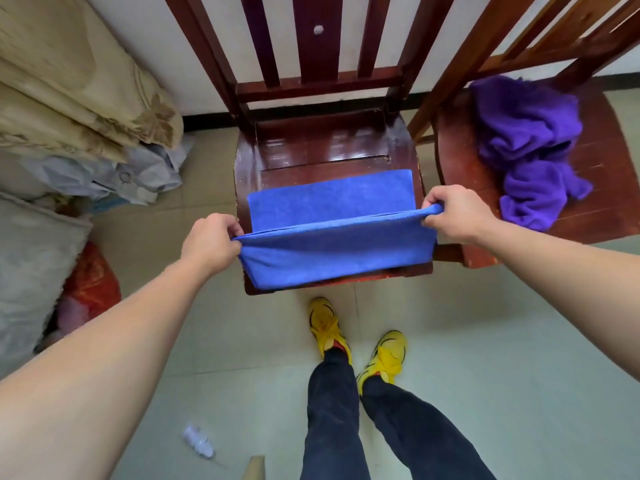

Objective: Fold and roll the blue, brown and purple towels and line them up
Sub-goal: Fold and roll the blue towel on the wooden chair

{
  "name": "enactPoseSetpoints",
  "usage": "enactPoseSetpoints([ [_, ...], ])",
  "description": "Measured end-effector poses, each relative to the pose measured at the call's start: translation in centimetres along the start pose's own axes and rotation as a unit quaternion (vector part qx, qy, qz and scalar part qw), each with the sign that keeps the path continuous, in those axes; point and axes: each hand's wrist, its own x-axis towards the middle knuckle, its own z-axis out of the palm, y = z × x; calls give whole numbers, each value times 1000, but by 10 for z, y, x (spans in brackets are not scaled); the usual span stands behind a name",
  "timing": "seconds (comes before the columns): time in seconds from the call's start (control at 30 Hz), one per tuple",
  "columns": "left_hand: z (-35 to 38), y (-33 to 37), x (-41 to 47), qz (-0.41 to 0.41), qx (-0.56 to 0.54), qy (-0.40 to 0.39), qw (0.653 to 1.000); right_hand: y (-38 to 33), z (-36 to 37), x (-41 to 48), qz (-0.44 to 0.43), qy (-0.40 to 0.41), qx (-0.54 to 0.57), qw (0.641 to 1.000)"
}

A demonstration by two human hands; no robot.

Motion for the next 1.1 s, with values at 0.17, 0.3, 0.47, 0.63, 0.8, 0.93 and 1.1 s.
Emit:
enactPoseSetpoints([
  [0.17,-8,3,63,-21,-2,5,1000,-8,-1,57,25,19,31,999],
  [0.3,1,8,99,-38,-19,14,999,-10,8,95,48,42,46,997],
  [0.47,19,23,103,-12,9,149,989,-11,24,100,39,130,-66,989],
  [0.63,58,44,71,188,118,34,974,-44,57,76,-100,121,-46,987],
  [0.8,94,20,51,172,223,-54,958,-32,88,60,-108,-3,-17,994],
  [0.93,86,-11,41,161,252,-62,952,30,72,37,-27,-39,-53,997],
  [1.1,72,-24,21,151,248,-64,955,54,50,19,21,12,-137,990],
])
